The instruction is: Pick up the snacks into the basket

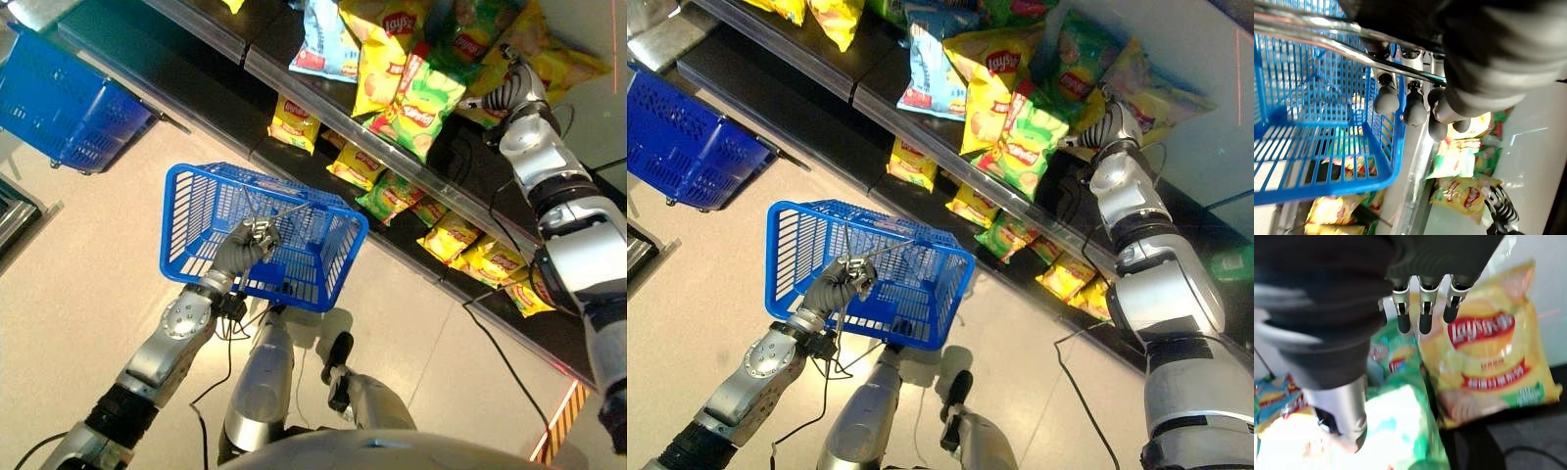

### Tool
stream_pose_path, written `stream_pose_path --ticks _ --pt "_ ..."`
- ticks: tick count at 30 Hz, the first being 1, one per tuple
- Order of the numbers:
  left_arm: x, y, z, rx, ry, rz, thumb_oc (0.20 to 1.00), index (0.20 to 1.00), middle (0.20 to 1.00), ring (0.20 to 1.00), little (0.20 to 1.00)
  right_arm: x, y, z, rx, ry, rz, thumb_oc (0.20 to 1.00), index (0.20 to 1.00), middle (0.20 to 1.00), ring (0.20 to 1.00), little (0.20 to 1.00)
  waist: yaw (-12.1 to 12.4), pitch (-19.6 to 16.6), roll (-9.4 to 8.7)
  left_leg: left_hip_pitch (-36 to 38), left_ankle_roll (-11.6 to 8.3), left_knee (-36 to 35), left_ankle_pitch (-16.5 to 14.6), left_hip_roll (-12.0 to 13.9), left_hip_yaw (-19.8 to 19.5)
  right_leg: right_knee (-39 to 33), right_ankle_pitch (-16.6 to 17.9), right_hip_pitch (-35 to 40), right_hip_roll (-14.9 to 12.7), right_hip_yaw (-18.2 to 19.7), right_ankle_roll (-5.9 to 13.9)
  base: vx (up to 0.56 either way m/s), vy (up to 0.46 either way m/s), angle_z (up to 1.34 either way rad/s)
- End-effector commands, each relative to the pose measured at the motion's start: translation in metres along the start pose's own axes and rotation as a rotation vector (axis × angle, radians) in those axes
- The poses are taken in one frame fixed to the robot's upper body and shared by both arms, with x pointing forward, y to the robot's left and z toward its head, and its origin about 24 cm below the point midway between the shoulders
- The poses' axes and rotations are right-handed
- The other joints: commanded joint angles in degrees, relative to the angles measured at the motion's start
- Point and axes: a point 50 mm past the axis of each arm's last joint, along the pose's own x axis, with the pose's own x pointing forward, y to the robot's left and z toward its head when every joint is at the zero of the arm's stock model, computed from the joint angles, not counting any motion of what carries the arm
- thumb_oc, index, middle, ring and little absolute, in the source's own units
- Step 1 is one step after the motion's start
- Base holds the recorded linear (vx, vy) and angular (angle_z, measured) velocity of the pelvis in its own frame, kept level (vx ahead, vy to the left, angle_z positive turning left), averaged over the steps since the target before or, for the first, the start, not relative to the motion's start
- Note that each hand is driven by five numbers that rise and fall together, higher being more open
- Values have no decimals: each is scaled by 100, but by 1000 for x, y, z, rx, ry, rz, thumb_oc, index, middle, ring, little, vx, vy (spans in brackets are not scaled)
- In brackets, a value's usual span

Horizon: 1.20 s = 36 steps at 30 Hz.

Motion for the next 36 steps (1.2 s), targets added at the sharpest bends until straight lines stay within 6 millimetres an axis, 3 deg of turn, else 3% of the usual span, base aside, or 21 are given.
stream_pose_path --ticks 1,15,27,36 --pt "1 -12 61 -32 -330 -57 200 200 200 200 200 4 -17 10 -11 -64 -42 1000 1000 1000 1000 1000 -25 82 -75 -1 -11 611 -835 -103 200 260 1 -248 -206 64 202 0 0 0" --pt "2 -16 67 -43 -368 -52 200 200 200 200 200 7 -18 29 -19 -122 -36 1000 1000 1000 1000 1000 30 402 -28 -198 -20 660 -797 -121 225 367 2 -444 -171 69 189 0 0 0" --pt "5 -22 70 -53 -388 -76 200 200 200 200 200 14 -49 18 23 -17 -139 1000 1000 1000 1000 1000 274 684 47 -386 -50 672 -759 -166 57 401 -30 -549 -140 -123 185 15 -17 7" --pt "6 -25 72 -64 -399 -82 200 200 200 200 200 15 -60 16 26 -11 -196 1000 1000 1000 1000 1000 365 661 168 -445 -34 607 -734 -259 -42 364 -49 -529 -184 -236 204 40 -11 13"
